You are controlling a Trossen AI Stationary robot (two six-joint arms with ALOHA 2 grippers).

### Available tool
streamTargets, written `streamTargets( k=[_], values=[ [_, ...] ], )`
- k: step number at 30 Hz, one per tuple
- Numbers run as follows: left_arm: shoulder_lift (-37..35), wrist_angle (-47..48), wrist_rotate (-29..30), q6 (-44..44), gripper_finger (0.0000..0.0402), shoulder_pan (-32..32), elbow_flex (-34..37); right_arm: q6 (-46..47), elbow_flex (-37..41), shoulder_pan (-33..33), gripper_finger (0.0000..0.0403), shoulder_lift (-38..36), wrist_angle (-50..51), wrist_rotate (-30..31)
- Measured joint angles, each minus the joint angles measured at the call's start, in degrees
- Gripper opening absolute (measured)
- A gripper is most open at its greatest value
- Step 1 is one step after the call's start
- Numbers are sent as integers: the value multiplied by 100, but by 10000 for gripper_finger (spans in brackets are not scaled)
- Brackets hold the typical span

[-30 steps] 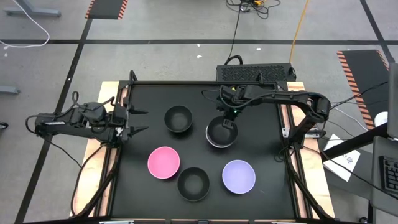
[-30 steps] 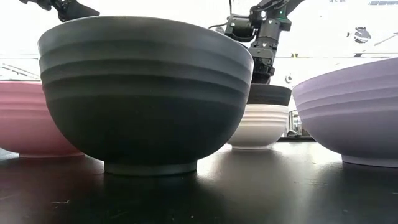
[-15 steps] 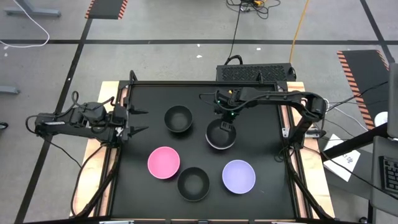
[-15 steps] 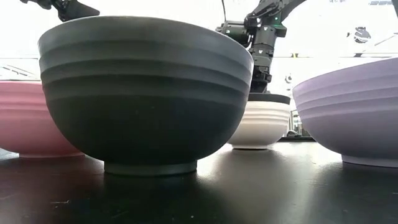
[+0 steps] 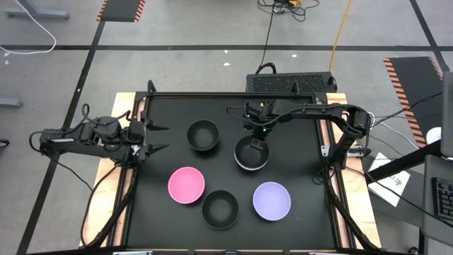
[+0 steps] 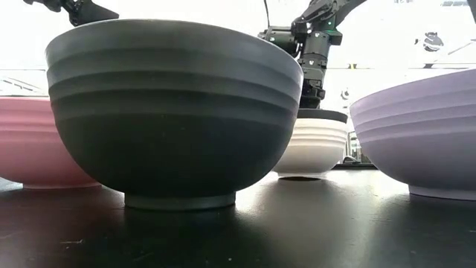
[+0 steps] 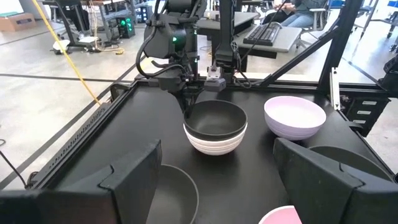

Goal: Nest bowls inside each other
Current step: Stack the middle black bowl on top of the white bowl

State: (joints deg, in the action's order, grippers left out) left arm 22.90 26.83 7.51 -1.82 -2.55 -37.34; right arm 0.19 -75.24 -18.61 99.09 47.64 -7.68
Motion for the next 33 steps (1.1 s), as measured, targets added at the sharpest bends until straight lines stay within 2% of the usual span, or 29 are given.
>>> streamTargets(
  k=[7, 14, 33],
  values=[
    [0, 18, -2, 2, 312, 0, 0, -42, -12, -15, 0, -9, 108, -304],
    [0, 48, -4, 2, 312, -1, 0, -89, -191, -15, 0, -7, 348, -286],
    [0, 94, -17, 2, 312, 0, 0, 197, -212, 127, 0, -9, 209, -275]
  ],
)
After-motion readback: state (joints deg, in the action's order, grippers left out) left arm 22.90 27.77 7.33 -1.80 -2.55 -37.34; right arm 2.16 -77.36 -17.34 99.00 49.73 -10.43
